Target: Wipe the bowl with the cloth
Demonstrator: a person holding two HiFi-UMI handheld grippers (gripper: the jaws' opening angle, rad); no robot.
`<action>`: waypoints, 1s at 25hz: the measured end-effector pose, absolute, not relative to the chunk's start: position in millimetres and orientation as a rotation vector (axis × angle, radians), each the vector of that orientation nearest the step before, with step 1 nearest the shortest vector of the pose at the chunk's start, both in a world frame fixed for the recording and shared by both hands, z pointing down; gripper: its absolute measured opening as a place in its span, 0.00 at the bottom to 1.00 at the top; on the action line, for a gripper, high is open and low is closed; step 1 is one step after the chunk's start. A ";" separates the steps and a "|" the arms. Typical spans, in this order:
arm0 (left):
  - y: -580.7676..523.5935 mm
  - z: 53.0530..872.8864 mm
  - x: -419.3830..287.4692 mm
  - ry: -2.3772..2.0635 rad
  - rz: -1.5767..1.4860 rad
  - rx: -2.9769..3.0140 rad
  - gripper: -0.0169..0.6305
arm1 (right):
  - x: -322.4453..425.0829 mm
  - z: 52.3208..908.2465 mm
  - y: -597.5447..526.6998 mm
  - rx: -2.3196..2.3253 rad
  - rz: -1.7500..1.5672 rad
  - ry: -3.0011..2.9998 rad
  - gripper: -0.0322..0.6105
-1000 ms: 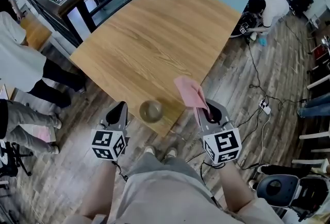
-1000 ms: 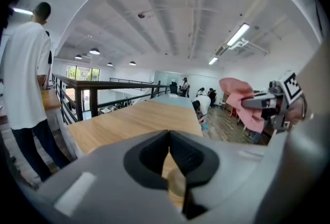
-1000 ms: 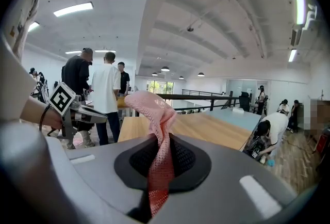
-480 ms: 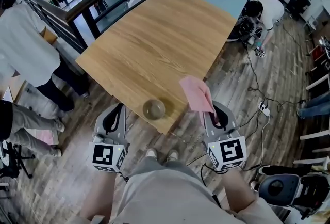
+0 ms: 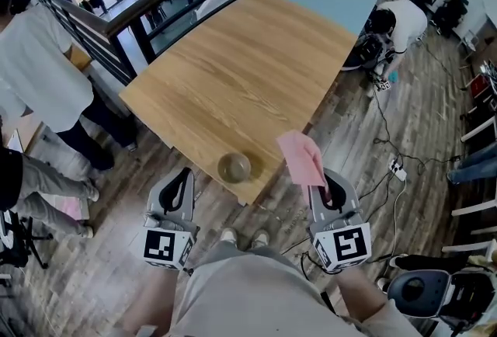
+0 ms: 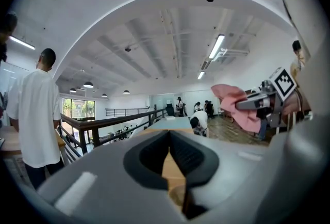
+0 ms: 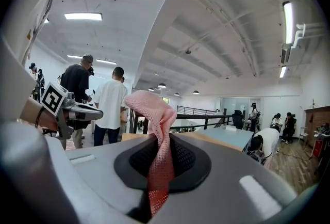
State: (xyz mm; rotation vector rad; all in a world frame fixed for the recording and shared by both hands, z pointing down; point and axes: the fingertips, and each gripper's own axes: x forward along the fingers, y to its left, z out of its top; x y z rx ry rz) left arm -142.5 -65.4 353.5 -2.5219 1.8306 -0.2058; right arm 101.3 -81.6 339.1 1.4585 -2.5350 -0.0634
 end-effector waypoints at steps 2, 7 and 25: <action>-62.7 354.0 -142.3 1.836 -0.206 -2.523 0.03 | 98.7 340.9 -76.8 1.448 -0.064 -2.542 0.07; -64.8 353.5 -139.6 1.838 -0.221 -2.528 0.03 | 97.8 339.3 -79.2 1.445 -0.066 -2.556 0.07; -75.5 364.5 -143.2 1.842 -0.223 -2.601 0.03 | 82.1 347.2 -90.5 1.442 -0.055 -2.539 0.07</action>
